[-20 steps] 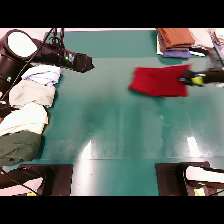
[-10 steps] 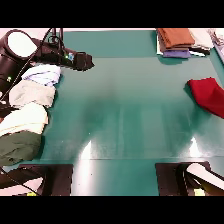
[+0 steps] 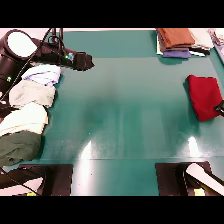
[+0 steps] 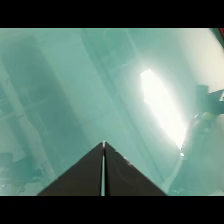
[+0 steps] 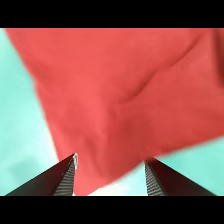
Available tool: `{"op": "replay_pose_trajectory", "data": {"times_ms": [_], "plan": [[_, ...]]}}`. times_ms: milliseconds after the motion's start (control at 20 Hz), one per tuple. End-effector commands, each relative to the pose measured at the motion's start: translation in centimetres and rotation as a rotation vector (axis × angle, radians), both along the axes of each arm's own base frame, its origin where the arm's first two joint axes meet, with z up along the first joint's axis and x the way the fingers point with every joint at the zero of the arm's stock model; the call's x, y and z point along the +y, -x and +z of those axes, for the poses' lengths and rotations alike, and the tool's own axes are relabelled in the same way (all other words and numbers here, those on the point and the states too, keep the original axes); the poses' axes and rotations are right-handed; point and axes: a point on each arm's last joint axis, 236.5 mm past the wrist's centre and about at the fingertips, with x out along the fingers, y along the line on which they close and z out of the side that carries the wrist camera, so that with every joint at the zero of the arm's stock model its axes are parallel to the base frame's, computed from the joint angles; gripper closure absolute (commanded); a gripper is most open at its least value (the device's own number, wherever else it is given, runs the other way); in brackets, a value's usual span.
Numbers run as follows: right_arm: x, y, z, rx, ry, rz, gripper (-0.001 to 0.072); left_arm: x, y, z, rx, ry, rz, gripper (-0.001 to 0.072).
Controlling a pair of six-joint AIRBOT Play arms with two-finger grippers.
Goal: Fold the shirts.
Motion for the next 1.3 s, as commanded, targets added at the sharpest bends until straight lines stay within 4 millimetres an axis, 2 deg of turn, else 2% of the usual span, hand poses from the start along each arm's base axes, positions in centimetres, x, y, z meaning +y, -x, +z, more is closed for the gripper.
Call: {"op": "replay_pose_trajectory", "data": {"times_ms": [0,100,150,250,400,550,650,700,800,850,950,1050,1250], "plan": [[-3.6,2.6,4.3,0.082,0.171,-0.059,0.0218,0.0,0.0,0.0,0.000,-0.002,-0.002,0.0679],[-5.1,2.6,7.9,0.006,0.231,-0.111,0.0218,0.0,0.0,0.0,0.001,0.001,-0.002,0.0679],[-4.9,2.3,9.1,-0.034,0.235,-0.117,0.0219,-0.2,0.1,0.1,0.003,0.008,-0.004,0.0679],[-2.3,-0.2,10.7,-0.165,0.151,-0.103,0.0219,-0.2,-0.1,0.2,-0.003,0.012,-0.001,0.0679],[4.6,-4.7,11.3,-0.288,-0.010,0.028,0.0219,-0.2,0.0,0.2,-0.002,0.011,-0.002,0.0679],[12.7,-7.2,10.2,-0.244,-0.069,0.268,0.0221,-0.2,-0.1,0.3,-0.006,0.014,0.000,0.0679],[17.8,-8.1,9.4,-0.217,-0.093,0.414,0.0225,-0.2,-0.3,0.5,-0.016,0.020,0.006,0.0679],[20.4,-8.4,9.0,-0.205,-0.105,0.487,0.0291,-0.2,-0.5,0.7,-0.025,0.025,0.011,0.0679],[24.8,-8.5,8.6,-0.198,-0.114,0.615,0.0631,-0.2,-0.9,1.1,-0.045,0.036,0.022,0.0679],[26.7,-8.3,8.5,-0.194,-0.116,0.675,0.0696,-0.2,-1.2,1.4,-0.057,0.042,0.029,0.0679],[29.4,-8.0,8.7,-0.203,-0.119,0.749,0.0697,-0.2,-1.6,1.8,-0.077,0.053,0.039,0.0678],[31.0,-7.7,8.8,-0.205,-0.122,0.790,0.0697,-0.1,-2.0,2.2,-0.097,0.064,0.051,0.0679],[31.6,-7.5,8.8,-0.204,-0.127,0.806,0.0697,-0.1,-2.2,2.4,-0.105,0.069,0.055,0.0679]]}}
